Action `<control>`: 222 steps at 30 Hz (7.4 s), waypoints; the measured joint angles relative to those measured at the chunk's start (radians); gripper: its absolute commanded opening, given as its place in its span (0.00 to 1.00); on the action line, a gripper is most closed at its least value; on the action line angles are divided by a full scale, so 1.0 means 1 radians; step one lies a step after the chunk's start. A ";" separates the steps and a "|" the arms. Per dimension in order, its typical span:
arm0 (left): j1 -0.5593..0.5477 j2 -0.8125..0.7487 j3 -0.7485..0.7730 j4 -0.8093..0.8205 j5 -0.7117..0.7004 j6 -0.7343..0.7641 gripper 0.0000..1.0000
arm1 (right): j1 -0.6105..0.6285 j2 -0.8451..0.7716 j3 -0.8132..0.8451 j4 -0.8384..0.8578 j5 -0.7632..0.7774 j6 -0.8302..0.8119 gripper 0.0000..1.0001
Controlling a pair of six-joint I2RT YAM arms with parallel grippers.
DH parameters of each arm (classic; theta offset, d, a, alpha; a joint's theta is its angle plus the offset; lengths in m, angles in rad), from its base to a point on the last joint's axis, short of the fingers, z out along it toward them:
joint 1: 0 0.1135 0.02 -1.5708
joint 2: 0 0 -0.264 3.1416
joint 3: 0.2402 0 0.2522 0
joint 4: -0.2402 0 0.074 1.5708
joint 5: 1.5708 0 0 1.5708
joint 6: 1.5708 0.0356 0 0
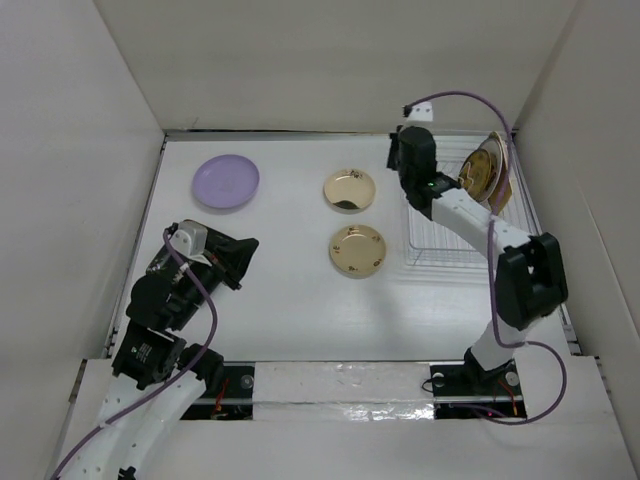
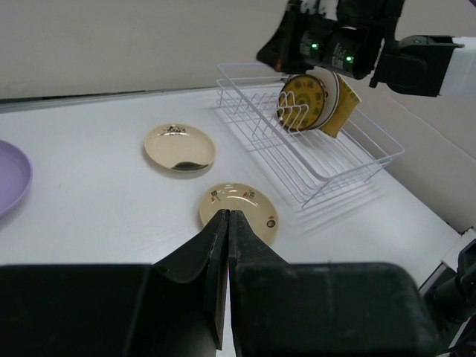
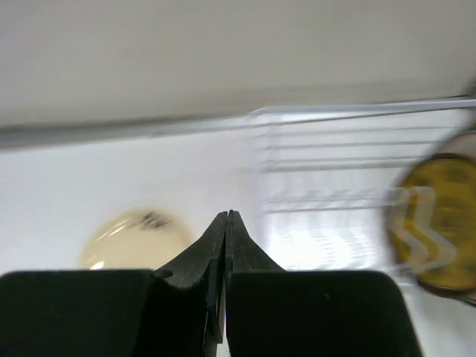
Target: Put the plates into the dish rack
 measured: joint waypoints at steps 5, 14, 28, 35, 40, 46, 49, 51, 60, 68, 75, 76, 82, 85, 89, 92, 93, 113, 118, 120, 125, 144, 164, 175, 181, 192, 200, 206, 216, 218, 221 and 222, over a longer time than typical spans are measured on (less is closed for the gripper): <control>0.000 0.079 0.000 -0.008 -0.005 0.000 0.00 | 0.060 0.250 0.129 -0.110 -0.134 0.110 0.48; 0.000 0.106 0.000 -0.011 -0.017 0.000 0.00 | 0.010 0.595 0.485 -0.366 -0.246 0.168 0.69; 0.007 0.108 0.000 -0.010 -0.006 0.003 0.00 | -0.039 0.724 0.676 -0.515 -0.330 0.174 0.71; 0.007 0.100 0.000 -0.011 -0.005 0.003 0.00 | -0.026 0.752 0.678 -0.545 -0.448 0.160 0.40; 0.007 0.092 0.000 -0.010 -0.005 0.003 0.00 | -0.029 0.743 0.648 -0.468 -0.593 0.201 0.00; 0.007 0.082 0.000 -0.011 -0.005 0.003 0.00 | -0.022 0.622 0.441 -0.276 -0.661 0.272 0.00; 0.007 0.068 0.000 -0.011 -0.003 0.003 0.00 | -0.024 0.519 0.305 -0.200 -0.650 0.299 0.00; 0.007 0.055 0.000 -0.011 0.003 0.003 0.00 | -0.030 0.428 0.227 -0.171 -0.605 0.309 0.00; 0.001 -0.025 0.000 -0.008 0.029 0.003 0.00 | -0.200 -0.069 -0.004 0.001 0.052 0.147 0.00; -0.027 -0.073 0.000 -0.008 0.035 0.003 0.00 | -0.325 -0.060 -0.068 0.105 0.350 -0.100 0.00; -0.027 -0.095 0.000 -0.008 0.034 0.003 0.00 | -0.306 0.088 -0.067 0.248 0.403 -0.422 0.00; -0.027 -0.095 0.000 -0.009 0.034 0.003 0.00 | -0.303 0.103 -0.067 0.266 0.409 -0.459 0.00; -0.027 -0.095 0.000 -0.009 0.034 0.003 0.00 | -0.269 0.146 -0.069 0.361 0.416 -0.621 0.00; -0.027 -0.095 0.000 -0.009 0.033 0.003 0.00 | -0.253 0.150 -0.080 0.393 0.415 -0.651 0.00; -0.027 -0.095 0.000 -0.009 0.033 0.003 0.00 | -0.235 0.177 -0.092 0.398 0.414 -0.649 0.00; -0.027 -0.095 0.000 -0.009 0.032 0.003 0.00 | -0.217 0.201 -0.115 0.397 0.413 -0.636 0.12; -0.027 -0.095 0.000 -0.009 0.032 0.003 0.00 | -0.210 0.206 -0.129 0.399 0.416 -0.633 0.24; -0.027 -0.060 0.000 -0.012 0.017 0.003 0.00 | 0.081 -0.048 0.059 -0.192 -0.365 -0.200 0.19; -0.027 -0.041 0.000 -0.012 0.012 0.003 0.00 | 0.113 0.158 0.121 -0.416 -0.609 -0.248 0.64; -0.027 -0.039 0.000 -0.011 0.009 0.003 0.00 | 0.118 0.233 0.137 -0.505 -0.653 -0.264 0.74; -0.027 -0.031 0.000 -0.012 0.005 0.003 0.00 | 0.124 0.349 0.206 -0.646 -0.662 -0.285 0.80; -0.027 -0.013 0.000 -0.012 -0.018 0.005 0.00 | 0.085 0.443 0.222 -0.634 -0.663 -0.283 0.59; -0.026 -0.006 0.000 -0.012 -0.021 0.007 0.00 | 0.152 0.261 0.074 -0.421 -0.852 -0.111 0.00; -0.026 -0.065 0.000 -0.012 0.017 0.006 0.00 | -0.154 -0.139 0.023 -0.203 -0.016 0.075 0.00; -0.027 -0.105 0.000 -0.008 0.031 0.007 0.00 | -0.179 -0.079 0.045 -0.117 0.340 -0.095 0.00; -0.027 -0.116 0.000 -0.008 0.035 0.006 0.00 | -0.194 0.163 0.097 0.089 0.564 -0.453 0.00; -0.027 -0.116 0.000 -0.008 0.035 0.006 0.00 | -0.193 0.201 0.095 0.126 0.568 -0.489 0.00; -0.027 -0.116 0.000 -0.008 0.035 0.007 0.00 | -0.192 0.218 0.094 0.093 0.523 -0.427 0.00; -0.027 -0.102 0.000 -0.009 0.032 0.007 0.00 | -0.172 0.238 0.063 0.018 0.483 -0.314 0.50; -0.027 -0.095 0.000 -0.009 0.031 0.006 0.00 | -0.167 0.225 0.062 -0.016 0.469 -0.276 0.56; -0.027 -0.081 0.000 -0.009 0.026 0.007 0.00 | -0.155 0.171 0.062 -0.074 0.419 -0.208 0.58; -0.027 -0.076 0.000 -0.009 0.024 0.007 0.00 | -0.148 0.146 0.062 -0.090 0.402 -0.183 0.58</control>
